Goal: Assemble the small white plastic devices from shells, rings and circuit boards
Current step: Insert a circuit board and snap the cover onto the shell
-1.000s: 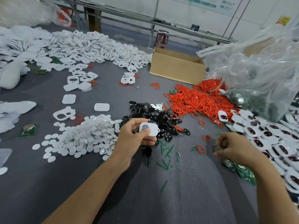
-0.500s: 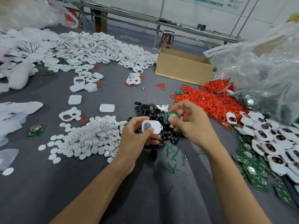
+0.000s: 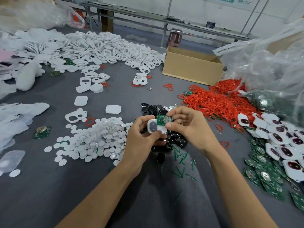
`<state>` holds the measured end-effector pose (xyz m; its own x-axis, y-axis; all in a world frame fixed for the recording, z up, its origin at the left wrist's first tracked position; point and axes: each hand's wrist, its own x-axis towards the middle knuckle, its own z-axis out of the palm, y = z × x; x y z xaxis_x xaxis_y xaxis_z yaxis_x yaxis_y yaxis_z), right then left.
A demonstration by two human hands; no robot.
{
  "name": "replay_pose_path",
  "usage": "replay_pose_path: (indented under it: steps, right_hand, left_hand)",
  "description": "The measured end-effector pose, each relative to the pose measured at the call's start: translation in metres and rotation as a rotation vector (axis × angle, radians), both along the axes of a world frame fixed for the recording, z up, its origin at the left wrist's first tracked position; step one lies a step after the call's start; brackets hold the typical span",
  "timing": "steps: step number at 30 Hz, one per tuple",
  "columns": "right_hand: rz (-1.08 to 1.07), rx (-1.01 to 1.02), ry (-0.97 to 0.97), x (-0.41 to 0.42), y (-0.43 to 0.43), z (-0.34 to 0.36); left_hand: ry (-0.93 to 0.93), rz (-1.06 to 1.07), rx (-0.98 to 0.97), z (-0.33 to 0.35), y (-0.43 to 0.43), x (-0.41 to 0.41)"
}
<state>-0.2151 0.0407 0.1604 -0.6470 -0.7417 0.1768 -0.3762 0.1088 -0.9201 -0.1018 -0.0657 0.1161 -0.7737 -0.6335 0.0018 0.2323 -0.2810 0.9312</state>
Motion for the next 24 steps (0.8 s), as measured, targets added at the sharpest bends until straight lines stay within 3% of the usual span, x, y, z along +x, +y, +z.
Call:
replay_pose_path:
  steps: [12,21,24]
  right_hand:
    - [-0.074,0.191,0.388,-0.002,-0.002,-0.006]
    - [-0.080,0.226,0.325,-0.004,-0.001,-0.013]
    - [-0.087,0.155,0.271,-0.003,-0.002,-0.013]
  left_hand:
    - [0.002,-0.029,-0.011,-0.002,0.000,0.000]
    - [-0.015,-0.028,0.027,-0.003,0.001,0.000]
    - [-0.012,-0.031,0.038,-0.003,0.000,0.000]
